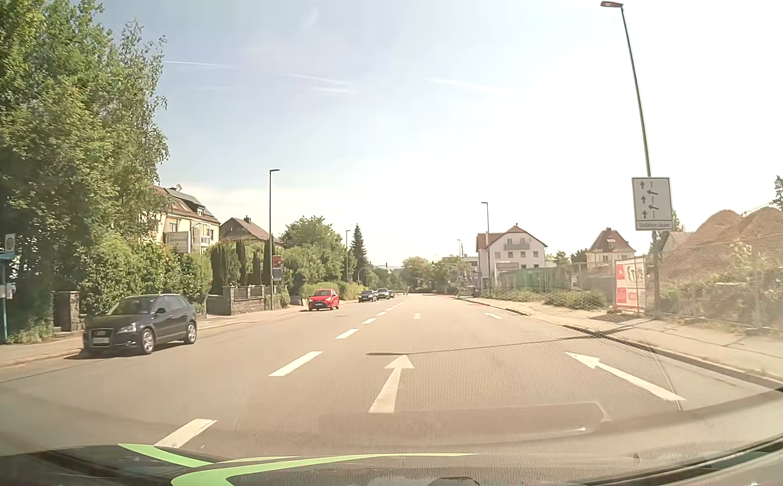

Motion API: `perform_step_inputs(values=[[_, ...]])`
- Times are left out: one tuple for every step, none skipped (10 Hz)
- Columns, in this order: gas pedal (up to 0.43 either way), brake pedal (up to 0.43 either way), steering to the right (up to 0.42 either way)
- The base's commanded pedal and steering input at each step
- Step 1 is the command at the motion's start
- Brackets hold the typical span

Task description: Follow the waypoints while adhering to traffic rules and regulations

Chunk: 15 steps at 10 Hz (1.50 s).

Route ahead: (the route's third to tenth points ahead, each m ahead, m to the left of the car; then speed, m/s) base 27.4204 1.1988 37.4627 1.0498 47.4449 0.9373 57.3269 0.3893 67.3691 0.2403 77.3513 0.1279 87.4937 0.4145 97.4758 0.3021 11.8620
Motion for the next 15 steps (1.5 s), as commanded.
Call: perform_step_inputs(values=[[0.067, 0.000, 0.003], [0.067, 0.000, 0.003], [0.067, 0.000, 0.003], [0.067, 0.000, 0.003], [0.067, 0.000, 0.003], [0.067, 0.000, 0.003], [0.067, 0.000, 0.003], [0.067, 0.000, 0.003], [0.067, 0.000, 0.003], [0.067, 0.000, 0.003], [0.067, 0.000, 0.003], [0.067, 0.000, 0.003], [0.067, 0.000, 0.003], [0.067, 0.000, 0.003], [0.067, 0.000, 0.003]])
